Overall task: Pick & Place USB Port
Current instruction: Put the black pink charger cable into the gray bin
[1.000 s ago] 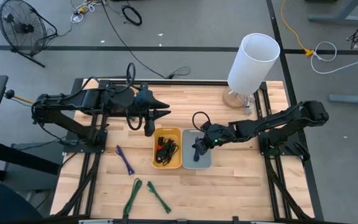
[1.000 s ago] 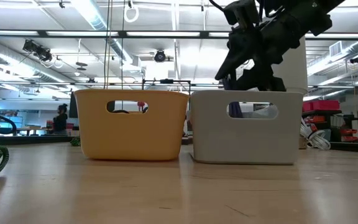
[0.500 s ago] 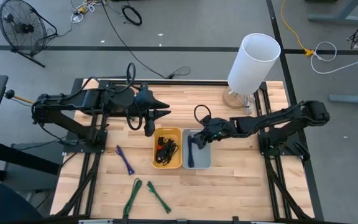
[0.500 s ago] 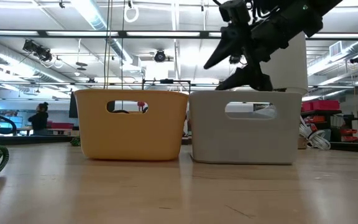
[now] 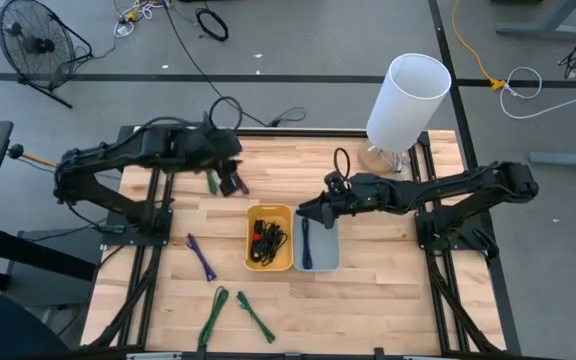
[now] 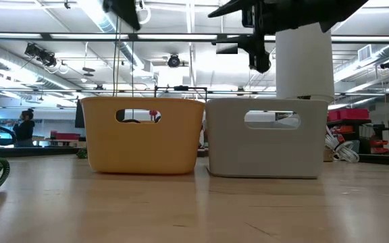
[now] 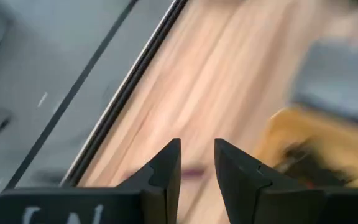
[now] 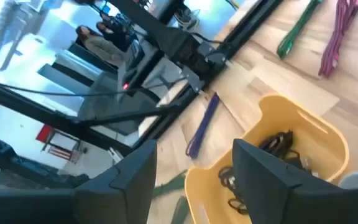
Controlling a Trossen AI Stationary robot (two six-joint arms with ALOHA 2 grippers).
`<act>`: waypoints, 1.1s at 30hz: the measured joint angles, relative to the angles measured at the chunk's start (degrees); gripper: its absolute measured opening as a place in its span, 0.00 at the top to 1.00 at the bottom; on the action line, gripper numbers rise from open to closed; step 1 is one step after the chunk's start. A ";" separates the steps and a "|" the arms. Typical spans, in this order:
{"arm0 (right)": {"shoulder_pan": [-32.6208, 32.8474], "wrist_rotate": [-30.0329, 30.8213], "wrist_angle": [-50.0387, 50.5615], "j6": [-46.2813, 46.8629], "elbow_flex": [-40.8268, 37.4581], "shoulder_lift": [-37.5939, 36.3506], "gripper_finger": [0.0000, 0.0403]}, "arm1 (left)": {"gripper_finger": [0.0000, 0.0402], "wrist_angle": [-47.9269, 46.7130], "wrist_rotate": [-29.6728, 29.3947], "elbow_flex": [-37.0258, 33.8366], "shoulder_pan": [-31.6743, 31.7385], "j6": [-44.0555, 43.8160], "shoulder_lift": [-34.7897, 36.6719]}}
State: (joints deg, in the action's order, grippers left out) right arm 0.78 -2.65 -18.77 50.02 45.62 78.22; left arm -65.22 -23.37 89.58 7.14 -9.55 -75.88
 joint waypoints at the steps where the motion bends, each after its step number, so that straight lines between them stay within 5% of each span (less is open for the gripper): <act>1: 0.00 0.01 -0.43 -0.13 0.00 0.00 0.49 | 0.75 -2.37 0.11 -0.02 2.00 0.75 -0.10; 6: 0.00 0.01 -1.49 -0.55 0.00 0.00 0.50 | 0.75 -6.21 4.31 -0.05 11.52 9.08 -1.77; 17: 0.02 0.08 -3.85 -0.82 0.00 0.02 0.51 | 0.75 -7.16 14.99 0.00 22.03 23.66 -14.52; 24: 0.04 0.21 -5.60 -1.01 0.00 0.02 0.51 | 0.75 -9.75 20.82 -0.02 28.75 -0.44 -25.97; 33: 0.04 0.23 -5.90 -1.53 0.00 0.04 0.51 | 0.75 -11.69 21.46 -0.02 33.00 -25.29 -34.02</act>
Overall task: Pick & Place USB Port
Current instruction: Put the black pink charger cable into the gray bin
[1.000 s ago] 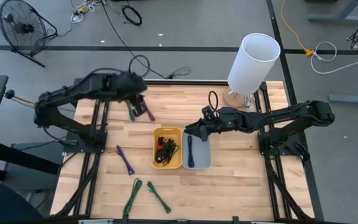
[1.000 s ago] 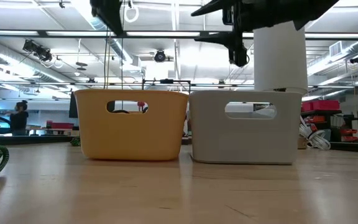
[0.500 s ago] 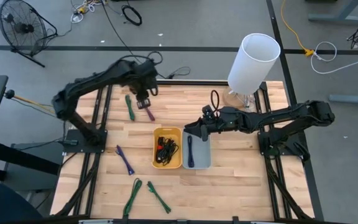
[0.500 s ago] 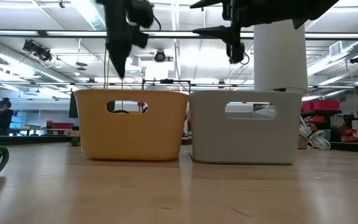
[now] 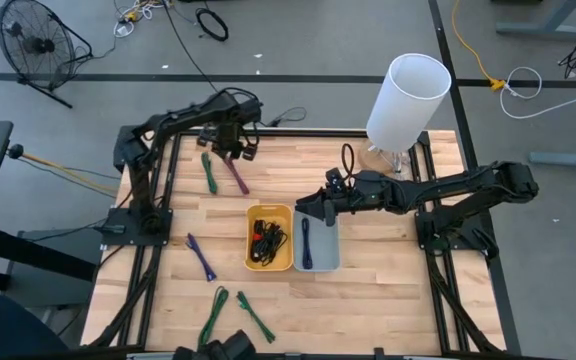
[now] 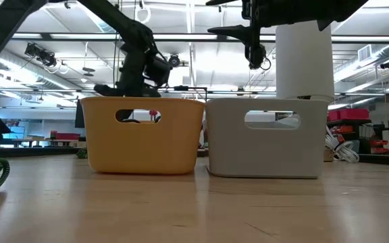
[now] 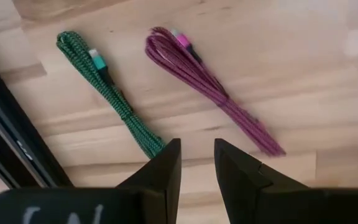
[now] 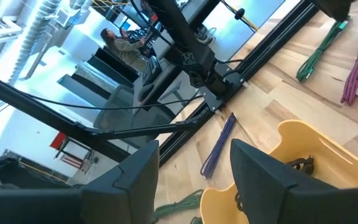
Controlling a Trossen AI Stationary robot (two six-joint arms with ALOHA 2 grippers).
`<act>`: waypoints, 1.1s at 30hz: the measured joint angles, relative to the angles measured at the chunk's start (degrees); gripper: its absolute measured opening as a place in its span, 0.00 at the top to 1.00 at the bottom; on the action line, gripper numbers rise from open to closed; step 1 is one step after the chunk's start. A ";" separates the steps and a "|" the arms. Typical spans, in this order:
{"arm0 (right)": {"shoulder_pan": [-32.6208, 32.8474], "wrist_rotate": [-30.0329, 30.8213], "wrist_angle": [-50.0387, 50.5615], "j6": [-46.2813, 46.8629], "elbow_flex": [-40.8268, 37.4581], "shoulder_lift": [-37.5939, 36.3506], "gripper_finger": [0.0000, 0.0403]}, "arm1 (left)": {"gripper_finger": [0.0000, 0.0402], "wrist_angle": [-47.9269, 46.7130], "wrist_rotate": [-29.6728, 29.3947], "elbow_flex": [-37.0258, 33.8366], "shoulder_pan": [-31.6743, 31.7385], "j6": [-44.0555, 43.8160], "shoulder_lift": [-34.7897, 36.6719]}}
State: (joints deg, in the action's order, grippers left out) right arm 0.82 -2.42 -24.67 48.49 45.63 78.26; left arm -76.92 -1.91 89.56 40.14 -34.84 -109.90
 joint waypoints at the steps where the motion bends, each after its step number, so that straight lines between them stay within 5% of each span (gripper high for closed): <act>1: 0.00 0.00 0.00 -0.16 0.00 0.00 0.51 | 0.75 0.23 -0.01 0.00 0.07 -0.46 -0.35; 18: 0.00 -5.08 -0.09 -3.98 0.00 0.00 0.51 | 0.75 4.66 2.93 -0.12 0.54 -12.79 -0.77; 33: -0.12 -9.18 -0.05 -6.91 0.00 0.00 0.51 | 0.75 14.86 7.83 -13.06 -2.23 -21.55 -0.18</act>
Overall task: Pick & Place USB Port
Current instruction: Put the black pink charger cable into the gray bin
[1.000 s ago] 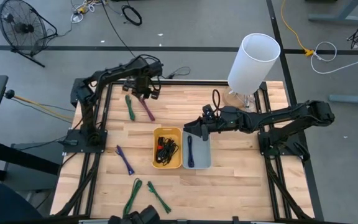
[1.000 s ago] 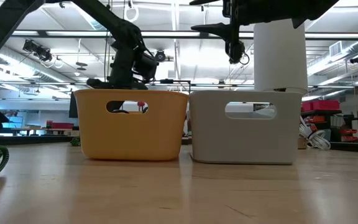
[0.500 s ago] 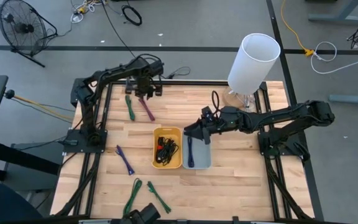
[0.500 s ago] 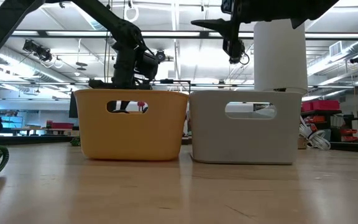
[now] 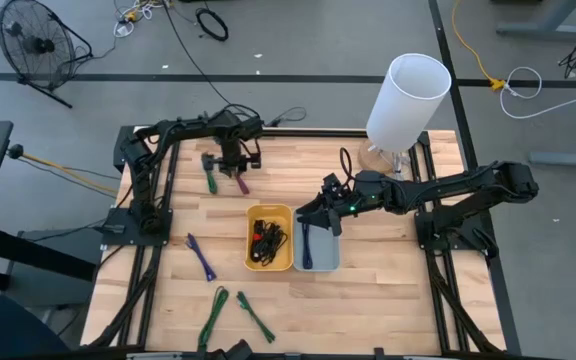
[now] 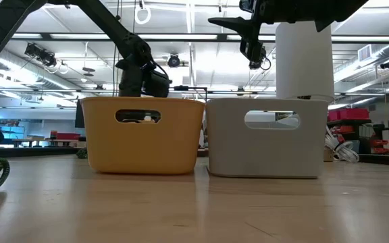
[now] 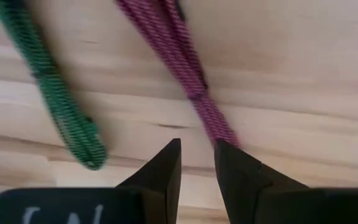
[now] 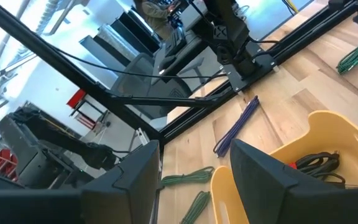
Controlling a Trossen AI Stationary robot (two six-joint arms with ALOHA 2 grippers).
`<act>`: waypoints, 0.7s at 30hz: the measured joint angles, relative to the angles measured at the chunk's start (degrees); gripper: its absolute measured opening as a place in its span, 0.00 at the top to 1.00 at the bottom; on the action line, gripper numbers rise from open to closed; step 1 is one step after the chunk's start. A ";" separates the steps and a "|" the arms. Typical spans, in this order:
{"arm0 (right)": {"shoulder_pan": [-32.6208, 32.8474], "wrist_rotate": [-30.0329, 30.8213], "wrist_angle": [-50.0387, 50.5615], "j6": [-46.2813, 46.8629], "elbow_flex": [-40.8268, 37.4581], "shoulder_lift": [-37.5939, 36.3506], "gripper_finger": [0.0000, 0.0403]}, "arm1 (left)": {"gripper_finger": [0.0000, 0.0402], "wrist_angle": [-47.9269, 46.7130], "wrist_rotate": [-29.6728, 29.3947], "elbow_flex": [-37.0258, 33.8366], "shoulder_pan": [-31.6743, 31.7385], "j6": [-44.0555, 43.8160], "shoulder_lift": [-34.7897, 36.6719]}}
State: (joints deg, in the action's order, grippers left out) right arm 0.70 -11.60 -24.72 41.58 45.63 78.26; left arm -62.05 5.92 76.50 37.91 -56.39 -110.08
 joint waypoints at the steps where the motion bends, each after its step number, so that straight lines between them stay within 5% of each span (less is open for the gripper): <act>1: 0.01 -0.01 0.01 -0.08 0.00 0.00 0.51 | 0.75 0.96 0.36 -0.05 -0.11 -0.25 -0.01; 21: 0.02 -1.93 0.29 -0.05 0.00 0.00 0.51 | 0.75 3.79 -0.53 -0.10 -0.48 -2.58 -0.02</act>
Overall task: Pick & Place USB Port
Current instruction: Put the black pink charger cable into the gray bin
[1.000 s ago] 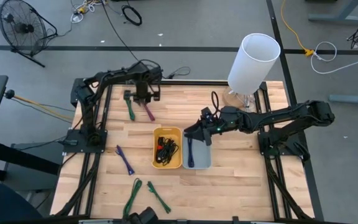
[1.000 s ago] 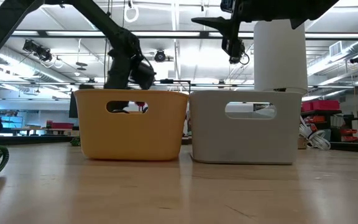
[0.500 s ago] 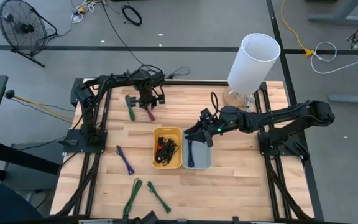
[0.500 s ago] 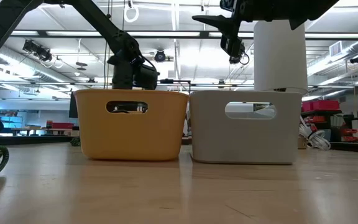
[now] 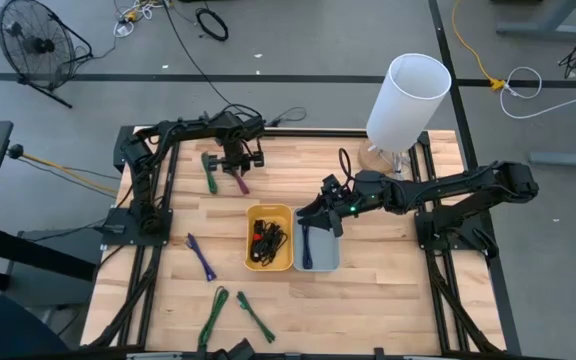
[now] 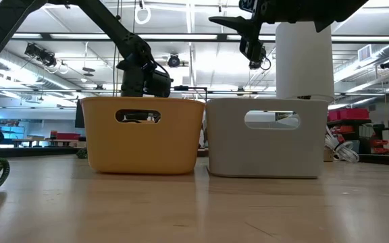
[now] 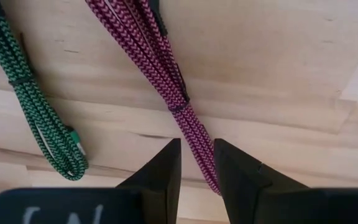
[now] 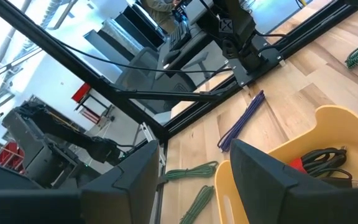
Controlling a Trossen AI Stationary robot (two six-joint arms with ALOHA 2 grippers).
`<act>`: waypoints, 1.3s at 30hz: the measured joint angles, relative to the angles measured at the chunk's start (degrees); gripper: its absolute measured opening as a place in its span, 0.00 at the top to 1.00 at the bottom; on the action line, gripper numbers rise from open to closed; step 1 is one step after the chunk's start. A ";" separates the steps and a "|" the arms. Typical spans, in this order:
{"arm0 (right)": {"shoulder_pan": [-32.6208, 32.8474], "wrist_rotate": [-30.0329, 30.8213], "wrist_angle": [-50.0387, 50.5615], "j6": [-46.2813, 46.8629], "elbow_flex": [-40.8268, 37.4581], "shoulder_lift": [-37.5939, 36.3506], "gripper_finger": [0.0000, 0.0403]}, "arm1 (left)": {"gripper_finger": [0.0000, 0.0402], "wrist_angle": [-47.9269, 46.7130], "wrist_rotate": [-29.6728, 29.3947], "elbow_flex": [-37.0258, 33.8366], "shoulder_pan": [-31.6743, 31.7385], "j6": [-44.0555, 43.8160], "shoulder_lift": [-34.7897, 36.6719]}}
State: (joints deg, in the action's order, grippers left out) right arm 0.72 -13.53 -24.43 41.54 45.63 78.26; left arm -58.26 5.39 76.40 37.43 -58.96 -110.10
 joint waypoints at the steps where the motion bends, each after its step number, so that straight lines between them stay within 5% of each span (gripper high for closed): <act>1: 0.01 0.01 0.02 0.02 0.00 0.00 0.51 | 0.75 0.02 0.06 0.00 0.00 -0.10 0.00; 27: 0.25 -1.56 0.20 -0.02 0.00 0.00 0.51 | 0.75 1.70 -0.62 0.09 -2.01 -1.95 -6.23; 33: 0.25 -1.50 0.24 -0.03 0.00 0.00 0.51 | 0.93 2.17 -0.65 0.23 -1.99 1.76 -6.55; 39: 0.25 -1.45 0.53 -0.04 0.00 0.00 0.51 | 0.93 1.95 -0.88 0.37 -1.55 5.76 -5.66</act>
State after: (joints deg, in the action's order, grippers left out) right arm 0.97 -14.98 -23.90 41.50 45.63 78.26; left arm -56.30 4.51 76.77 35.88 -53.21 -115.77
